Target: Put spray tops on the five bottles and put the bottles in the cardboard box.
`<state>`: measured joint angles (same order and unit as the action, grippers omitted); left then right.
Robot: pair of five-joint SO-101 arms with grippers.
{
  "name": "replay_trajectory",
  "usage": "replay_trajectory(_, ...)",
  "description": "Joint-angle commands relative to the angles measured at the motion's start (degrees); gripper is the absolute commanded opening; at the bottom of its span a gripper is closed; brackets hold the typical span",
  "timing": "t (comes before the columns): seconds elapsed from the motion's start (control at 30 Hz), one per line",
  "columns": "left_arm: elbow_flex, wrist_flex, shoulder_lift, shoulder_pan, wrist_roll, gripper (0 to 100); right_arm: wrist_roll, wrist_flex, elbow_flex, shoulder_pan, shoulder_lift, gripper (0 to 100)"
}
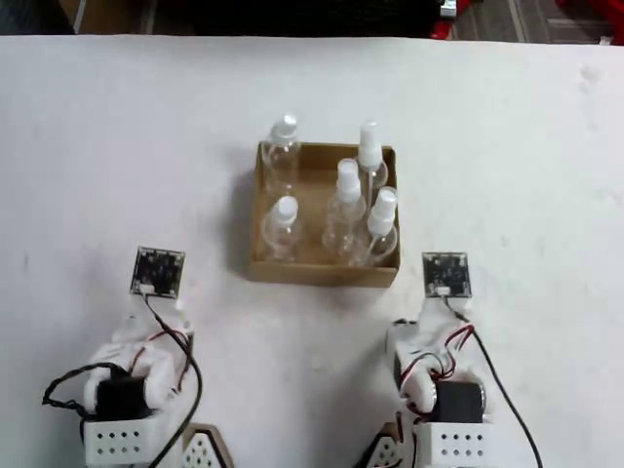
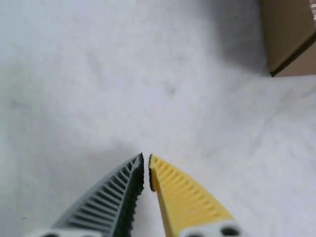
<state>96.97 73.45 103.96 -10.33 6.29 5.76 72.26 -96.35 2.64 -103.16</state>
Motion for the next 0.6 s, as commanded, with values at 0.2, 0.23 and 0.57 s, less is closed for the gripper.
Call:
replay_trajectory(0.2, 0.0, 0.4, 0.4, 1.1, -1.1, 2, -0.4, 0.1, -0.5, 0.2, 0.1, 1.5)
replay_trajectory(0.23, 0.0, 0.4, 0.4, 1.1, -1.1, 2, 0.0, 0.1, -0.5, 0.2, 0.1, 1.5)
replay_trajectory(0.57, 0.0, 0.4, 0.4, 0.8, -1.0, 2, 2.6, 0.3, -0.5, 0.7, 0.0, 1.5)
